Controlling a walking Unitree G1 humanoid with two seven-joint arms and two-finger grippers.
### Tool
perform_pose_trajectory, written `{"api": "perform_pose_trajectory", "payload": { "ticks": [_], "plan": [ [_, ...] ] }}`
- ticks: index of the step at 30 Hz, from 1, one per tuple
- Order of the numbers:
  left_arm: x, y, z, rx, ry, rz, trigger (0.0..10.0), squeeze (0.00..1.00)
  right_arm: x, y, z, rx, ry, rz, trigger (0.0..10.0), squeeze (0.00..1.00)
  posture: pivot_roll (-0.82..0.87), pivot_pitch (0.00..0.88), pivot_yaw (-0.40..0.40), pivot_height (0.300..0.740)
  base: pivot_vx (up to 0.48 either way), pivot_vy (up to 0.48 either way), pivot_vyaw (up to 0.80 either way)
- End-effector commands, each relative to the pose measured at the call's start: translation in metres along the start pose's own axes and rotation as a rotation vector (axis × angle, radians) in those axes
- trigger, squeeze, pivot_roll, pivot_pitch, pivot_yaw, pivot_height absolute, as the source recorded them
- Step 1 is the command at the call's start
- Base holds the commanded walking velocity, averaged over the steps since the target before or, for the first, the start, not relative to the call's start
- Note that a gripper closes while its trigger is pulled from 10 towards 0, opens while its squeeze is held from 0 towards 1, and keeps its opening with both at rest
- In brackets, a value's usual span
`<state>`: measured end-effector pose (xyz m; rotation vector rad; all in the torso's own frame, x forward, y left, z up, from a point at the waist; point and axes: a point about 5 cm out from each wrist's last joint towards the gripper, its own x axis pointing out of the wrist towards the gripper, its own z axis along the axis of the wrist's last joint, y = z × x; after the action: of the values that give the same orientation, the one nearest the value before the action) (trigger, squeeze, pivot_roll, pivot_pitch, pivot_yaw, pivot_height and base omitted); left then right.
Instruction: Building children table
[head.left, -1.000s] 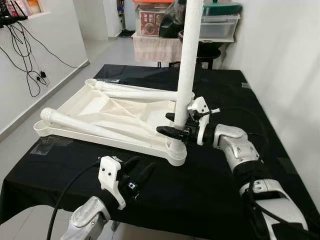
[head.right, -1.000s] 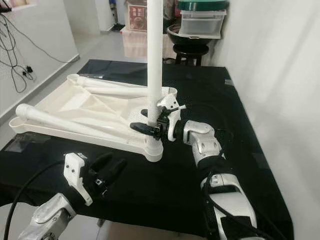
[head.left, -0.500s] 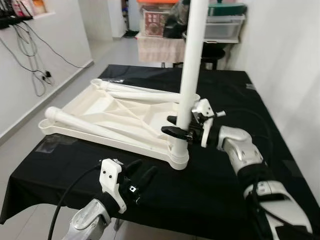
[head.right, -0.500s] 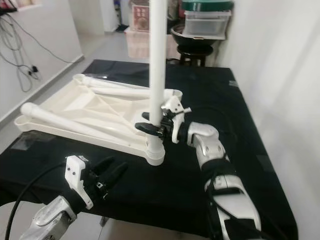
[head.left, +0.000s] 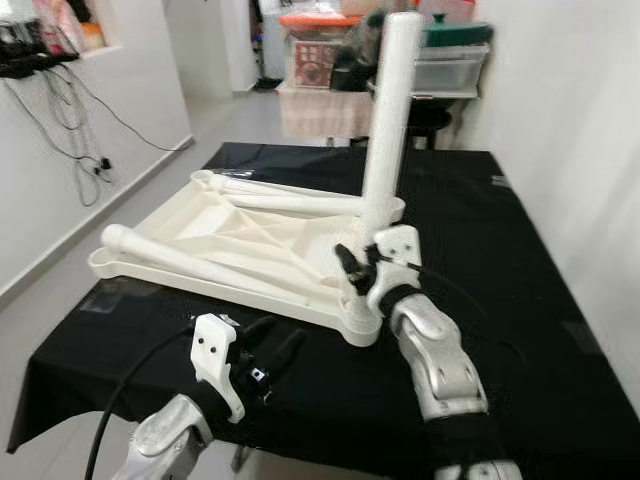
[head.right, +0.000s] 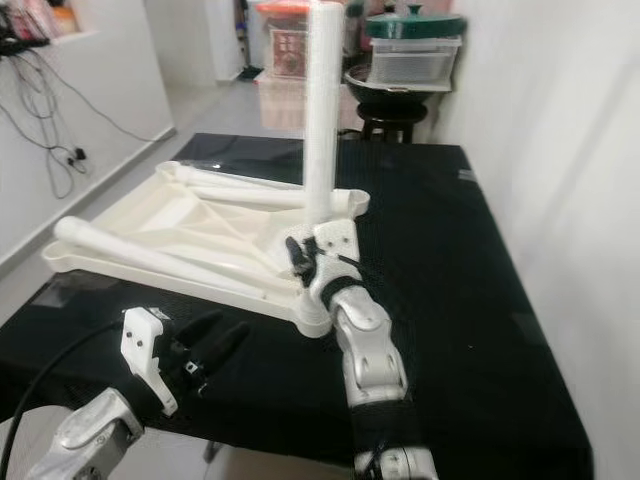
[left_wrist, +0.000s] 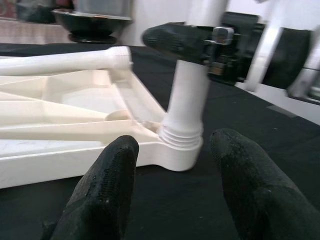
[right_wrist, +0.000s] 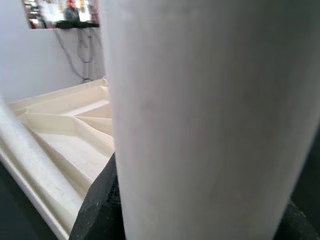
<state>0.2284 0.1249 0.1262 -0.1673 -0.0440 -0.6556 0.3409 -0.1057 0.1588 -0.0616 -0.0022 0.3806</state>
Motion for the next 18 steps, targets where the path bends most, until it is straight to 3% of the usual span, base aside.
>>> {"api": "perform_pose_trajectory", "payload": {
  "ticks": [1,2,7,8,9,10,12,15,18],
  "plan": [
    [-0.003,0.002,0.000,0.017,0.015,0.026,10.0,0.00,-0.002,-0.002,-0.016,-0.006,0.064,0.073,10.0,0.38,0.00,0.000,0.025,0.740,0.000,0.000,0.00],
    [-0.004,0.001,0.002,0.029,0.013,0.032,10.0,0.00,-0.003,0.002,-0.002,0.000,-0.003,0.241,10.0,1.00,0.01,0.000,0.020,0.740,0.000,0.000,0.00],
    [-0.006,0.001,0.004,0.046,0.018,0.021,10.0,0.00,-0.003,-0.006,0.013,-0.025,-0.054,0.393,10.0,1.00,0.01,0.000,0.024,0.740,0.000,0.000,0.00],
    [-0.009,0.002,0.004,0.052,0.025,0.017,10.0,0.00,-0.004,-0.011,0.014,-0.041,-0.034,0.459,10.0,0.37,0.02,0.000,0.026,0.740,0.000,0.000,0.00],
    [-0.011,0.003,0.004,0.055,0.030,0.014,10.0,0.00,-0.004,-0.014,0.014,-0.051,-0.014,0.499,10.0,0.37,0.02,0.000,0.026,0.740,0.000,0.000,0.00],
    [-0.014,0.002,0.003,0.056,0.037,0.011,10.0,0.00,-0.004,-0.018,0.014,-0.089,0.002,0.539,10.0,0.00,0.04,0.000,0.014,0.740,0.000,0.000,0.00],
    [-0.014,0.002,0.003,0.056,0.037,0.011,10.0,0.00,-0.004,-0.018,0.014,-0.089,0.002,0.539,10.0,0.00,0.04,0.000,0.014,0.740,0.000,0.000,0.00],
    [-0.020,-0.003,0.005,0.057,0.027,0.013,10.0,0.00,0.002,-0.025,0.013,-0.110,0.053,0.663,10.0,0.00,0.04,0.003,0.006,0.740,0.000,0.000,0.00],
    [-0.020,-0.004,0.006,0.056,0.019,0.015,10.0,0.00,0.003,-0.025,0.013,-0.106,0.065,0.697,10.0,0.00,0.05,0.006,0.005,0.740,0.000,0.000,0.00]
  ]
}}
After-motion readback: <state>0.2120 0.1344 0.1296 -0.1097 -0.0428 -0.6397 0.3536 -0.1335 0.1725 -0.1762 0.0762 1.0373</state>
